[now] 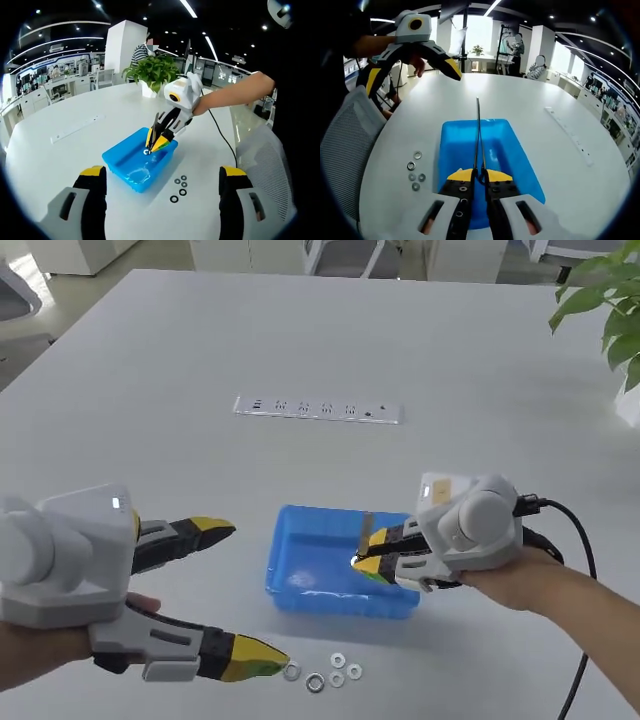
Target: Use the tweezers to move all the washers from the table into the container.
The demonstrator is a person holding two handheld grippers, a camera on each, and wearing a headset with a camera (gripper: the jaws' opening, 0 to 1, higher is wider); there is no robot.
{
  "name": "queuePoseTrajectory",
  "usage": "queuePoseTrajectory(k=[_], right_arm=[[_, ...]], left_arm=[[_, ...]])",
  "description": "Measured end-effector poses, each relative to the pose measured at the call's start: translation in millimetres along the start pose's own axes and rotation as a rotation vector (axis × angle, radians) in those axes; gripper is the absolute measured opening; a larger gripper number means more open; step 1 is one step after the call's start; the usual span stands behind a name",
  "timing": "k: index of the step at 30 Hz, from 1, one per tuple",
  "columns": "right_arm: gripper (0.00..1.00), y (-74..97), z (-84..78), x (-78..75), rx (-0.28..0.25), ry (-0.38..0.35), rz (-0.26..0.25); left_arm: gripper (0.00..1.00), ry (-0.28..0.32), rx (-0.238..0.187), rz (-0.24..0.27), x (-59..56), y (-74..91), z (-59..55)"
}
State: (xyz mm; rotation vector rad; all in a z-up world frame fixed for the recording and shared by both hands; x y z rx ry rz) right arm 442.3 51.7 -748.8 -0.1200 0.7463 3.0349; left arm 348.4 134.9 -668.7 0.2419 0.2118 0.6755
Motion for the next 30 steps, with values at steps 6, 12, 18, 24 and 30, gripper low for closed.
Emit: queuePoseTrajectory(k=[6, 12, 18, 24, 30], right_arm=[[0.08, -4.8, -7.1, 0.5, 0.009, -0.011, 0.019], [0.08, -8.1, -12.2, 2.2, 0.021, -0.006, 0.035], [0.09, -10.0, -13.4, 1.8, 0.019, -0.022, 0.037], [0.09, -10.2, -13.7, 3.1, 0.025, -0.025, 0.043], [0.09, -10.6, -13.9, 4.9, 0.03, -0.023, 0.048]], left_arm=[[0.99, 0.007, 0.011, 0.007, 6.4, -4.8, -1.2], [0.99, -0.005, 0.024, -0.004, 10.1, -14.5, -0.2], [0.94, -0.029, 0.038, -0.027, 11.5, -26.2, 2.3], [0.75, -0.066, 0.025, -0.054, 14.7, -40.4, 8.6], [0.6, -0.095, 0.025, -0.083, 13.7, -55.4, 12.6]])
Point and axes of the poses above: the centre of the closed fingertips' face, and the gripper's own axes: y roughly backward along the fingers, x roughly to its left, z roughly out of its top, the point moved 2 cm from there along y, roughly backward along the fingers, and after that the axes turned 11 degrees about -x, right-handed, at the moved point
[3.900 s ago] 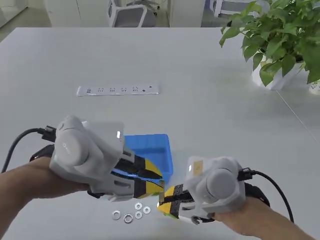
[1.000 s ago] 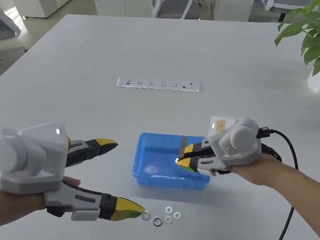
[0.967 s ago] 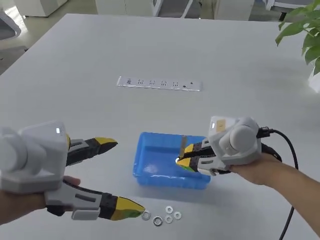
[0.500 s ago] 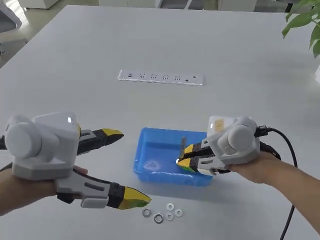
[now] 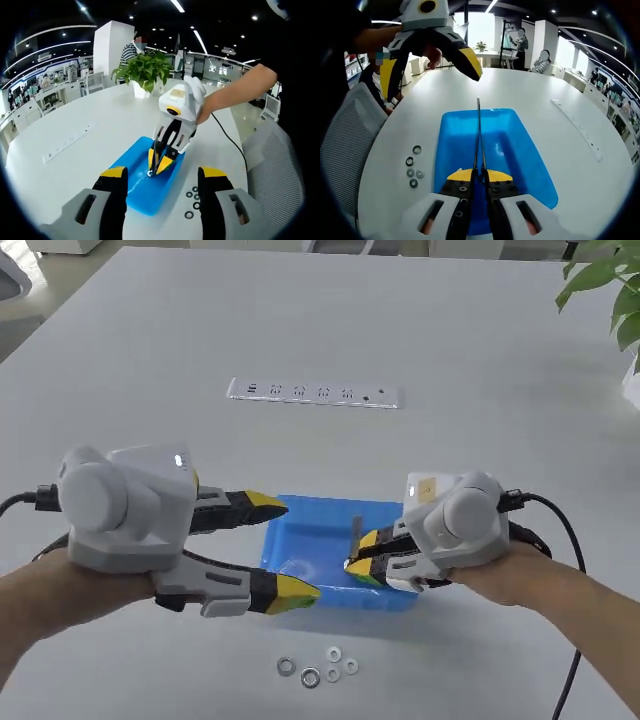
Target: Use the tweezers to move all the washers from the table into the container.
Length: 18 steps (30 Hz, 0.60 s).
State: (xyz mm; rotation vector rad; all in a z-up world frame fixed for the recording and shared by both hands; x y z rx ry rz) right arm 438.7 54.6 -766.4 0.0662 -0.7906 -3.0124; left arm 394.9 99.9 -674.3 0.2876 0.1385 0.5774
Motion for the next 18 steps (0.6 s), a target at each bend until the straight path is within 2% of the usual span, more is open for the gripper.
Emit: queuePoseTrajectory(k=[9, 14, 18], right_arm=[[0.09, -4.0, -0.1, 2.6, 0.014, 0.027, 0.015], [0.09, -3.7, -0.3, 2.5, 0.011, 0.027, 0.016], [0.09, -3.9, -0.3, 2.1, 0.011, 0.028, 0.018]], left_arm=[[0.4, -0.064, 0.003, -0.035, 7.4, -23.8, 7.3], [0.27, -0.1, 0.019, -0.061, 9.7, -33.3, 7.3], [0.24, -0.122, 0.03, -0.082, 10.3, -41.1, 7.2]])
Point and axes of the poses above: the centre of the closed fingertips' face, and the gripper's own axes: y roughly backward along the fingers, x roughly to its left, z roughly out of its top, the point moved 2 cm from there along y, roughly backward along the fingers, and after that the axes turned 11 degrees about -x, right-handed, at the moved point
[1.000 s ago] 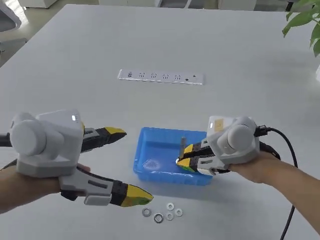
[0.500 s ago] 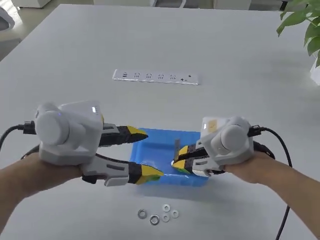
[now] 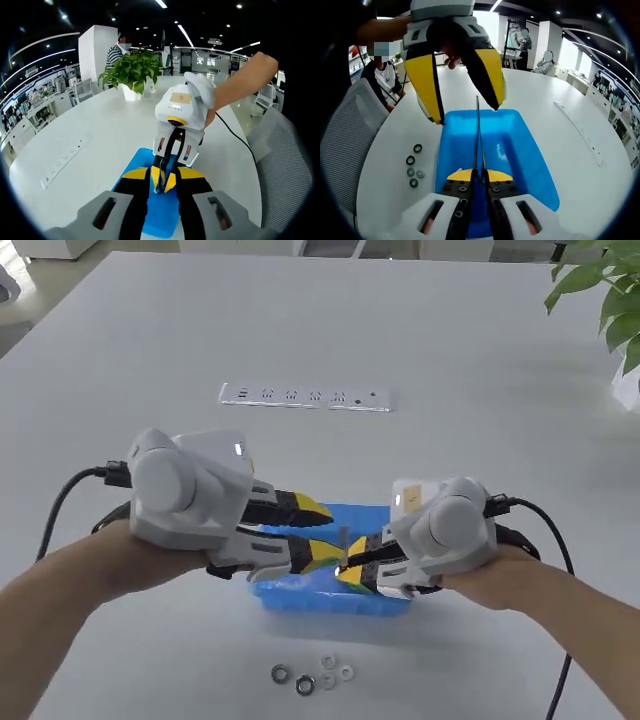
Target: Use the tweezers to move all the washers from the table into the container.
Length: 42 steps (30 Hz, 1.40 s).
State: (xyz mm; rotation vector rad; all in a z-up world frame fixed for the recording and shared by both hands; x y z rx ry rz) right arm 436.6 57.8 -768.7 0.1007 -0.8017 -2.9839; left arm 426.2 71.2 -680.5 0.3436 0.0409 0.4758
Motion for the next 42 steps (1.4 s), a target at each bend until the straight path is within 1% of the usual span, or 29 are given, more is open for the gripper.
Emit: queuePoseTrajectory(k=[1, 5, 7, 11, 13, 14, 18, 20, 27, 34, 39, 42], right_arm=[[0.09, 0.1, 0.0, -0.1, 0.0, 0.001, 0.0], [0.09, -0.1, -0.1, -0.5, 0.0, 0.001, 0.002], [0.09, -0.2, -0.2, -0.6, 0.0, 0.001, 0.002], [0.09, -0.3, -0.4, -0.4, 0.001, 0.001, 0.003], [0.09, -0.3, -0.5, -0.4, 0.001, 0.001, 0.002], [0.09, -0.3, -0.5, -0.3, 0.0, 0.001, 0.002], [0.09, -0.1, -0.6, 0.1, 0.002, 0.001, 0.004], [0.09, 0.1, -0.8, 0.2, 0.001, 0.002, 0.004], [0.1, 0.8, -1.7, 0.9, 0.009, 0.008, 0.011], [0.11, 2.3, -2.4, 0.7, 0.019, 0.015, 0.004], [0.12, 6.3, -3.4, 1.2, 0.027, 0.02, -0.002], [0.13, 9.8, -3.9, 1.2, 0.029, 0.022, -0.007]], left_arm=[[0.23, -0.004, 0.004, -0.007, 3.4, -0.3, -2.1], [0.18, -0.014, 0.003, -0.025, 5.8, -4.1, -2.8], [0.15, -0.024, 0.012, -0.029, 7.6, -5.7, -4.7], [0.09, -0.038, 0.025, -0.047, 8.3, -7.1, -7.2], [0.08, -0.04, 0.025, -0.052, 8.9, -7.7, -8.0], [0.07, -0.039, 0.028, -0.057, 7.4, -8.6, -8.1], [0.07, -0.043, 0.03, -0.065, 5.5, -10.1, -8.3], [0.07, -0.05, 0.03, -0.065, 6.3, -10.0, -8.5], [0.06, -0.055, 0.026, -0.076, 2.4, -12.1, -6.3], [0.06, -0.061, 0.022, -0.073, 2.8, -13.6, -5.6], [0.06, -0.062, 0.024, -0.073, 2.0, -14.2, -4.5], [0.06, -0.064, 0.027, -0.071, 3.5, -13.7, -5.3]])
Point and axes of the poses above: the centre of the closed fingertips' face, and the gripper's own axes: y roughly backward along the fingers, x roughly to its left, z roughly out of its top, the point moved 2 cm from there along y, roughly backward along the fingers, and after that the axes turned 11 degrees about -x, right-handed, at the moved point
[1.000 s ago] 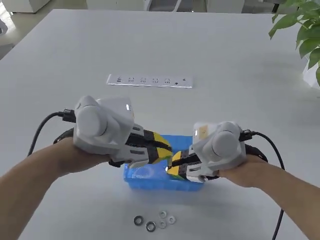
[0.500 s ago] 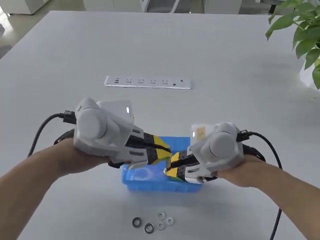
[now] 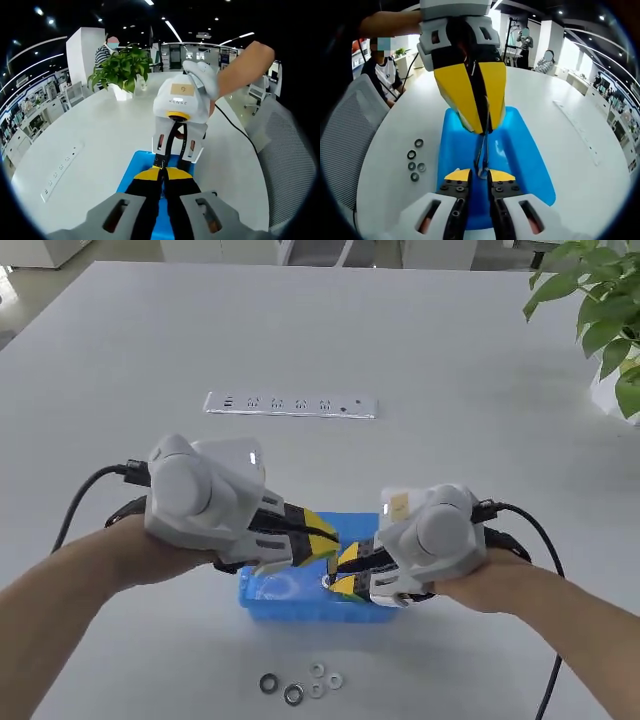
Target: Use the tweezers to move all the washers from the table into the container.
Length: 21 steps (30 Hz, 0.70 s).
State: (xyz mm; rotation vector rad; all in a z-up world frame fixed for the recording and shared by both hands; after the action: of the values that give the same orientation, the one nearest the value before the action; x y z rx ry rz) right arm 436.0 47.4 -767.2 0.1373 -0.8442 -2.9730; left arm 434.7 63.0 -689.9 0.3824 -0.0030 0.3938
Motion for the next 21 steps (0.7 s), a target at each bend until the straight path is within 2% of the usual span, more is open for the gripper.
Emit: queuePoseTrajectory(k=[15, 21], right_arm=[[0.17, 24.1, 5.0, -0.1, -0.014, -0.015, -0.063], [0.21, 36.3, 4.6, 2.1, -0.017, -0.028, -0.096]], left_arm=[[0.06, -0.006, 0.009, 0.003, -1.2, -0.6, 0.0], [0.06, -0.003, 0.001, 0.014, -0.5, -0.7, 3.8]])
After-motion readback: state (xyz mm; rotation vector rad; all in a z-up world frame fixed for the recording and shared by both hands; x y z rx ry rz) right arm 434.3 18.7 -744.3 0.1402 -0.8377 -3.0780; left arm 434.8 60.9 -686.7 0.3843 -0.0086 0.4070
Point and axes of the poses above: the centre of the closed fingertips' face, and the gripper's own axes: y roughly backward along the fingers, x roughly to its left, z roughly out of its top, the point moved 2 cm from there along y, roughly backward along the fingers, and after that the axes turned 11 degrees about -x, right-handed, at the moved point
